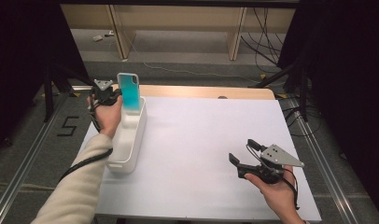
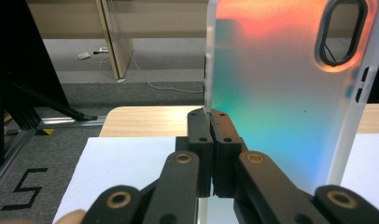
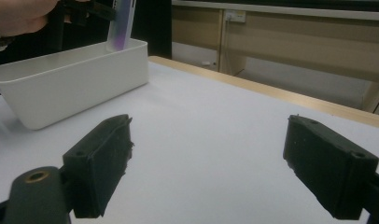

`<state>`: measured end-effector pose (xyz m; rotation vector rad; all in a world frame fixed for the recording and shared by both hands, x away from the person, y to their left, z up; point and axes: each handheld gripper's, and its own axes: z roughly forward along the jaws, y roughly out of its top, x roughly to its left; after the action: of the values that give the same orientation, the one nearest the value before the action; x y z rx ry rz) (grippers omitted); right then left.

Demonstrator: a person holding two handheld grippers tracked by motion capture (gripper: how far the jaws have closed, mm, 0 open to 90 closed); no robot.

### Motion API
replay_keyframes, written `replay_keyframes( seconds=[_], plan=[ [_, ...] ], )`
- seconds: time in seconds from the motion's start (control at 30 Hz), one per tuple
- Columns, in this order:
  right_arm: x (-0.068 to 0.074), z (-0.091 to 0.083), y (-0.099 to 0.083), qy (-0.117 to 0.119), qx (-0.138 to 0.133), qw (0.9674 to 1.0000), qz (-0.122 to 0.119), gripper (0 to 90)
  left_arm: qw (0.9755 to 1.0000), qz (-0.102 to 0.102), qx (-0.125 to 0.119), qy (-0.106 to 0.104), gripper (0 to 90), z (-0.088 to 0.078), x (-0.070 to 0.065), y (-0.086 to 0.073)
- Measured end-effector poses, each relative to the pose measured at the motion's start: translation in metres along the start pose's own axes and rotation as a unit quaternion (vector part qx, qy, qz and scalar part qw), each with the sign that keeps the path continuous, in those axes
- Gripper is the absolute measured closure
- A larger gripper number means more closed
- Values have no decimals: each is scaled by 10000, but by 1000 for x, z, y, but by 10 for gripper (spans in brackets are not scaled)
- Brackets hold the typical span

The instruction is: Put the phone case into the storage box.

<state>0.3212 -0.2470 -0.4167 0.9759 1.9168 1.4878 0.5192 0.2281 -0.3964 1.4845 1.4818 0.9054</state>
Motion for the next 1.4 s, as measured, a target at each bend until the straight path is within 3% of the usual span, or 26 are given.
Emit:
replay_keyframes(
  seconds=[1.4],
  plan=[
    [0,-1,0,-4,115,9999,-47,163,9994,111,299,138,880,19,-2,-5]
  ],
)
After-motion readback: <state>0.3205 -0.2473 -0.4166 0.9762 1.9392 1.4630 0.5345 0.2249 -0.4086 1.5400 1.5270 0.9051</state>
